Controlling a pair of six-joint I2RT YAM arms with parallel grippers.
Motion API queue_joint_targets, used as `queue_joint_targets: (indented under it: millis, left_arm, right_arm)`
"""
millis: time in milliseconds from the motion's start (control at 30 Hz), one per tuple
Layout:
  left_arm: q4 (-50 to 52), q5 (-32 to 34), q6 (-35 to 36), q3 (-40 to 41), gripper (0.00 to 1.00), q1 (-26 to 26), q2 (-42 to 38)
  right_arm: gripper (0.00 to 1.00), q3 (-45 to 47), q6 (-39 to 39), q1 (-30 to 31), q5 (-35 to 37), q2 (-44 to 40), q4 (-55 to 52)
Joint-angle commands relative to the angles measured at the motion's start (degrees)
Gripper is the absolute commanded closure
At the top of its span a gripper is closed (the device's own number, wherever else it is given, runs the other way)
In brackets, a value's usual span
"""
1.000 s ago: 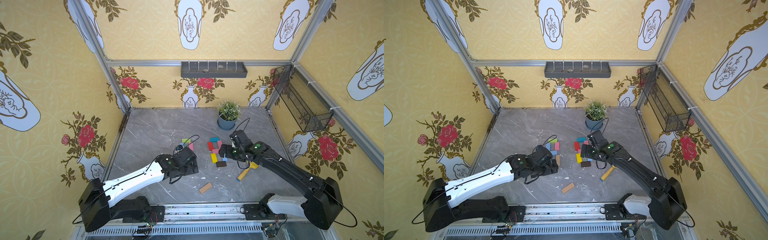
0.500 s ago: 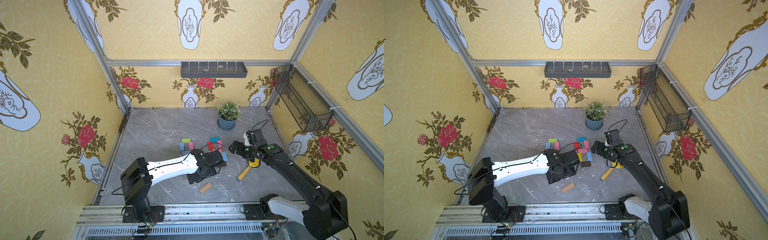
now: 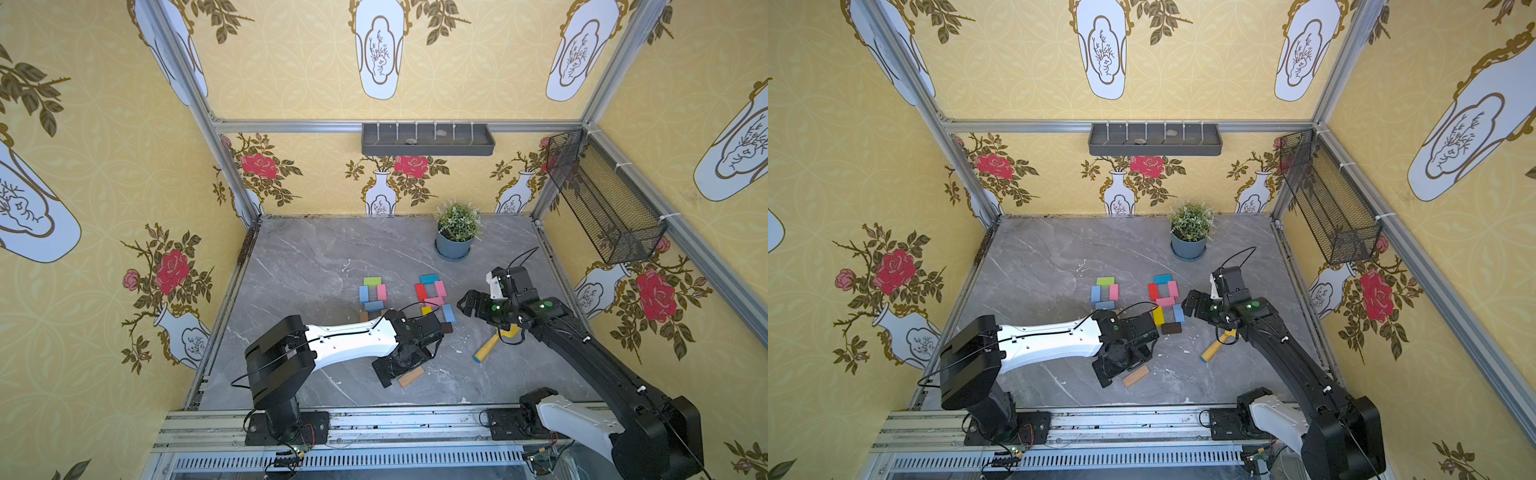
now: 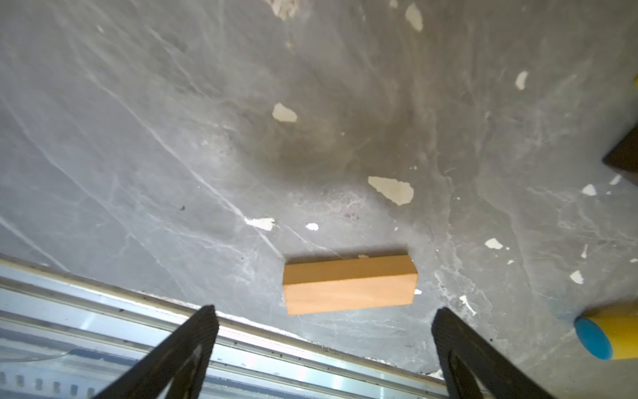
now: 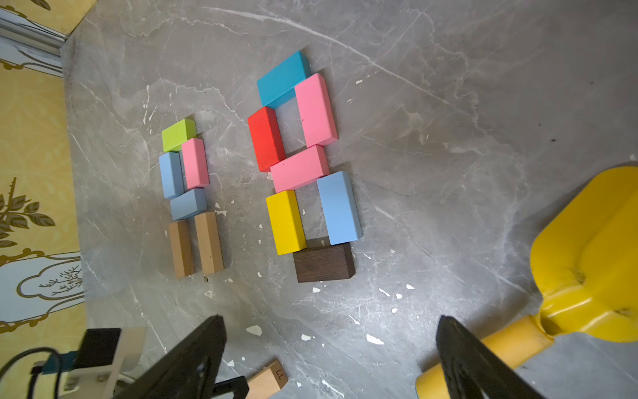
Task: Assemble the number 8 with building blocks
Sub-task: Pick up the building block from the center of the board.
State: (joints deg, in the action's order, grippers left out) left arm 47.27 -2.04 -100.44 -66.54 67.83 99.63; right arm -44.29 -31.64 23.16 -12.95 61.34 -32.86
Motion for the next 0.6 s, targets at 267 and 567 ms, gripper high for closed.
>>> queue_joint_targets:
  millis: [267, 567]
  left_arm:
    - [-5.78, -2.79, -5.68, 0.46, 0.00, 0.63, 3.24]
    - [-5.37, -3.93, -7.63, 0.33, 0.00, 0.63, 4.79]
  right_arm:
    - [0.02, 1.03, 1.09, -0.04, -1.90, -3.30, 0.01]
    - [0.02, 2.03, 1.58, -0.04, -1.81, -4.04, 0.59]
